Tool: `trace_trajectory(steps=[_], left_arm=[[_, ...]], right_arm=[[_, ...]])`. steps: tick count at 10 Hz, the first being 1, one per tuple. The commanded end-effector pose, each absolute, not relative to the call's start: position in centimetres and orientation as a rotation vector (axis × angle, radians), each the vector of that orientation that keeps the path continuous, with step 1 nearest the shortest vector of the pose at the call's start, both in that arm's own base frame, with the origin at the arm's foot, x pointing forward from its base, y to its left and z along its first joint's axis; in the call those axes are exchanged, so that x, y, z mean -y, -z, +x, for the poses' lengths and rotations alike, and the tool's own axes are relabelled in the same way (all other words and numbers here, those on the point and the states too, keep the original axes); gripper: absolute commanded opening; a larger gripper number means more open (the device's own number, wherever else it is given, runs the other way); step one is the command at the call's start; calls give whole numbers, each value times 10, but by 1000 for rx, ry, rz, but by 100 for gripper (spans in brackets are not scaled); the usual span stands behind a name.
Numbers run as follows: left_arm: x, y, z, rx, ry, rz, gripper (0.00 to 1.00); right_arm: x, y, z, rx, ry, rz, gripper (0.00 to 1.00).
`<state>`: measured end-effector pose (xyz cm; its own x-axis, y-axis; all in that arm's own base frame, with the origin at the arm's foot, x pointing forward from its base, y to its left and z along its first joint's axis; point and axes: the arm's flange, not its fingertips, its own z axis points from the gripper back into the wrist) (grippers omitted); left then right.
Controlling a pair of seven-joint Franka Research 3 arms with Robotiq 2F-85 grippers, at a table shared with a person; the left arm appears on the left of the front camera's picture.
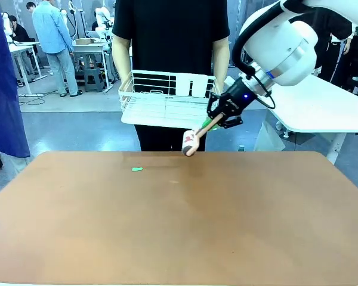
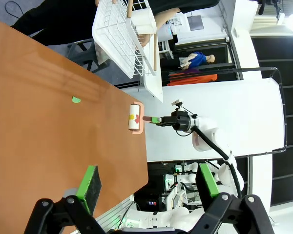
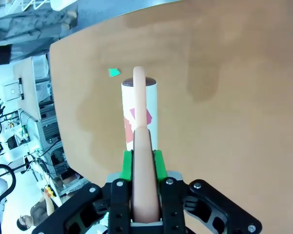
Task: Clean the table.
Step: Clean the table with the Lint Roller when the human lifts the Dish drying rack.
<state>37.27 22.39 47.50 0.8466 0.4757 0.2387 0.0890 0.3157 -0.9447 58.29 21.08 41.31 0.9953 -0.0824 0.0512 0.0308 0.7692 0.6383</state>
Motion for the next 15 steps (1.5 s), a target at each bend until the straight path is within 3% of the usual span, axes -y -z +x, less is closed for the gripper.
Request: trace_trajectory(steps=[1, 4, 9, 15], left_arm=[[-225, -477, 371, 544, -271, -1238, 100], [-225, -477, 371, 544, -271, -1238, 100], [-225, -477, 371, 544, -271, -1238, 100], [-225, -477, 371, 544, -271, -1238, 100]], right_arm=[[-204, -410, 576, 106, 49, 685, 21], [-209, -401, 591, 82, 61, 665, 21], [-238, -371, 655, -7, 54, 626, 21], [-250, -339, 669, -37, 84, 643, 21]])
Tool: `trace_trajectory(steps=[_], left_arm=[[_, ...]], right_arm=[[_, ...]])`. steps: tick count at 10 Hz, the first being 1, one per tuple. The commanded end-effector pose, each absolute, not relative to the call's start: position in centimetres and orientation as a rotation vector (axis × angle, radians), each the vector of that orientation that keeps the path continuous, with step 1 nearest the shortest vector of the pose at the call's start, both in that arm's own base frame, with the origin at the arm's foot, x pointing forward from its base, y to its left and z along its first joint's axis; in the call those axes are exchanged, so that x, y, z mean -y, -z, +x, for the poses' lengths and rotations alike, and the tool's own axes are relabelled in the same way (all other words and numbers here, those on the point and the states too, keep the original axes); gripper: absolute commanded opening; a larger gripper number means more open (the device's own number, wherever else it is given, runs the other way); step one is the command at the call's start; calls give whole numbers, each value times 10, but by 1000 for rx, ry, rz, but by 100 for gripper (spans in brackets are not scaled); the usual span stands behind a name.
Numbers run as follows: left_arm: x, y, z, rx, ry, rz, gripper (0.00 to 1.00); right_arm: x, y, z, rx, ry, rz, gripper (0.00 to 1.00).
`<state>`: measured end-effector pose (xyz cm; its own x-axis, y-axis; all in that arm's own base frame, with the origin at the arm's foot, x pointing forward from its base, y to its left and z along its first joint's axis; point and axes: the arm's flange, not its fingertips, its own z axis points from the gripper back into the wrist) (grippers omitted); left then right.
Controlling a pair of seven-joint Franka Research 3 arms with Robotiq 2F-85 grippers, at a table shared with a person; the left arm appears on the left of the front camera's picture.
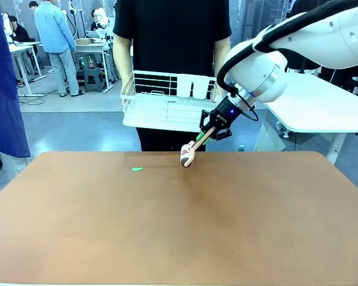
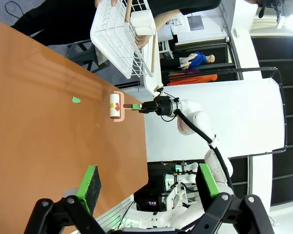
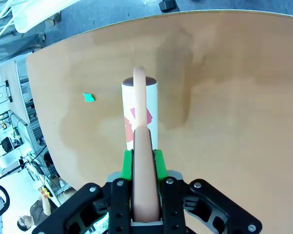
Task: Clean the table.
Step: Clean the table with the Lint Roller when the human lifts the Dish drying rack.
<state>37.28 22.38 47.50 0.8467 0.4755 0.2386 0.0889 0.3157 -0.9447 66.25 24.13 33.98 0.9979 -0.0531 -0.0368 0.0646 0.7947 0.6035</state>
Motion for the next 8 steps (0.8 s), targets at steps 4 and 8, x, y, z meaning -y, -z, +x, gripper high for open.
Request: trace_trajectory(steps=[4, 8], left_arm=[[-225, -477, 371, 544, -271, -1238, 100], [-225, -477, 371, 544, -271, -1238, 100]], right_arm=[[-268, -313, 673, -51, 87, 629, 21], [-298, -275, 672, -117, 66, 582, 21]])
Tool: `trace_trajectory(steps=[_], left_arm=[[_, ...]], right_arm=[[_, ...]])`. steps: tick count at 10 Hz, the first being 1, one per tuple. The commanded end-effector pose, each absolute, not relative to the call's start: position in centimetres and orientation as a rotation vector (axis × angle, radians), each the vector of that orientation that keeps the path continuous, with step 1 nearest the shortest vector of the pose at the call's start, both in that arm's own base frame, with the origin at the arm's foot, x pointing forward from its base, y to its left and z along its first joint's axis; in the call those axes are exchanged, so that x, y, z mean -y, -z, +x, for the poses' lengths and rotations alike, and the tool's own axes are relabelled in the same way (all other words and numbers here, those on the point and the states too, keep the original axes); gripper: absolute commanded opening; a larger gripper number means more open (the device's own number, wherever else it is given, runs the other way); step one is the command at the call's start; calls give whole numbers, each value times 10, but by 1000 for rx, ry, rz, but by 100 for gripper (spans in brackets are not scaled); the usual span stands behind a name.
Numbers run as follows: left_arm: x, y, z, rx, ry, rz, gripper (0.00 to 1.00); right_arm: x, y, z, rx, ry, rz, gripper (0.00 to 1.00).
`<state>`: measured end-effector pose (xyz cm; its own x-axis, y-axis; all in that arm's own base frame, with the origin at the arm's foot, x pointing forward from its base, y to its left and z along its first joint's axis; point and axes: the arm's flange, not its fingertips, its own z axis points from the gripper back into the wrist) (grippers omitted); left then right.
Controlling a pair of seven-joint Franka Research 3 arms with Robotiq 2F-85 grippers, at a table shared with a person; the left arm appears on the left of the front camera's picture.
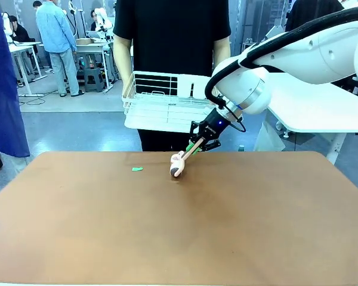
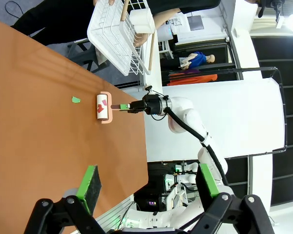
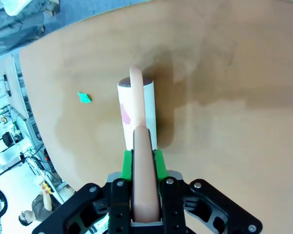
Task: Clean the table.
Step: Clean the table with the Lint Roller when the human lifts the Dish drying rack.
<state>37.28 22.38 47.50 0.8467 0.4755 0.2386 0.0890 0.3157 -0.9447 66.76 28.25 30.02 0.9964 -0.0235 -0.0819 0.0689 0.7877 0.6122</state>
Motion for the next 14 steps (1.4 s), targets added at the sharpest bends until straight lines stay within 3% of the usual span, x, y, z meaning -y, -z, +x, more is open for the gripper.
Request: trace_trajectory(steps=[1, 6, 10, 14], left_arm=[[-225, -477, 371, 544, -271, -1238, 100], [-225, -477, 371, 544, -271, -1238, 100], [-225, -477, 371, 544, -271, -1238, 100], [-225, -477, 371, 544, -271, -1238, 100]], right_arm=[[-310, -265, 672, -130, 66, 590, 21], [-404, -250, 658, -201, -63, 548, 21], [-467, -252, 654, -210, -21, 533, 21], [-505, -300, 647, -148, -24, 521, 21]])
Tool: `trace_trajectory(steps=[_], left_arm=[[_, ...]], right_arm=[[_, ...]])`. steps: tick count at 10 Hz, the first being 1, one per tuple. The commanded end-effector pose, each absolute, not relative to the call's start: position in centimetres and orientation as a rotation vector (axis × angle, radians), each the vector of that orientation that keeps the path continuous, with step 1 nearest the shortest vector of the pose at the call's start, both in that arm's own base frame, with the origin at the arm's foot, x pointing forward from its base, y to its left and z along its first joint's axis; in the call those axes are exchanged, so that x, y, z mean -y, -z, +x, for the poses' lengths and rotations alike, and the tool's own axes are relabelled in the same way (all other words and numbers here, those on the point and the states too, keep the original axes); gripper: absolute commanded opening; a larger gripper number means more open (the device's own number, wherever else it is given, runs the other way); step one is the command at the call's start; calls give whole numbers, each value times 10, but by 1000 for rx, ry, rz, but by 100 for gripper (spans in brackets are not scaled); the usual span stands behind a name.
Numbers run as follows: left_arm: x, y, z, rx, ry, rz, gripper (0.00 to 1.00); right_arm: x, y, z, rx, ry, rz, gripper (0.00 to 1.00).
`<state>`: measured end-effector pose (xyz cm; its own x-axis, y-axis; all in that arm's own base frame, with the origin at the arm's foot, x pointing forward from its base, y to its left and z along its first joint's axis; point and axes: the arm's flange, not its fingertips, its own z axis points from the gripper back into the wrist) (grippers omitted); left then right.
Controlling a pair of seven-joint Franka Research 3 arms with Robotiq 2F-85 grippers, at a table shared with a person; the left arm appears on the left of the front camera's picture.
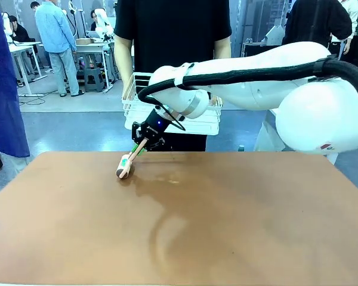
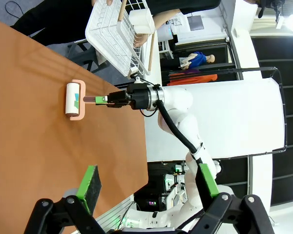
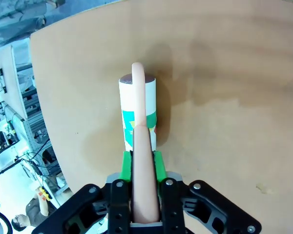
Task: Clean the table.
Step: Clean the table with the Lint Roller when the human lifts the Dish drying rack.
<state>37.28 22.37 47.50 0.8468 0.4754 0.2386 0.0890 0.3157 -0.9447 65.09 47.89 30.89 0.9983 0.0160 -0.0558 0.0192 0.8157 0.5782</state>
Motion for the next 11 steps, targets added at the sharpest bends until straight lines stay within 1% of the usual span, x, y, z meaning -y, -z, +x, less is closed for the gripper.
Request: trace_trajectory(steps=[1, 3, 7, 11], left_arm=[[-225, -477, 371, 544, -271, -1238, 100], [-225, -477, 371, 544, -271, -1238, 100], [-225, -477, 371, 544, -271, -1238, 100], [-225, -477, 371, 544, -271, -1238, 100]], right_arm=[[-511, -313, 645, -142, -40, 520, 21], [-510, -333, 645, -143, -37, 531, 21], [-487, -377, 629, -70, -48, 557, 21], [-464, -408, 601, -8, -57, 508, 21]])
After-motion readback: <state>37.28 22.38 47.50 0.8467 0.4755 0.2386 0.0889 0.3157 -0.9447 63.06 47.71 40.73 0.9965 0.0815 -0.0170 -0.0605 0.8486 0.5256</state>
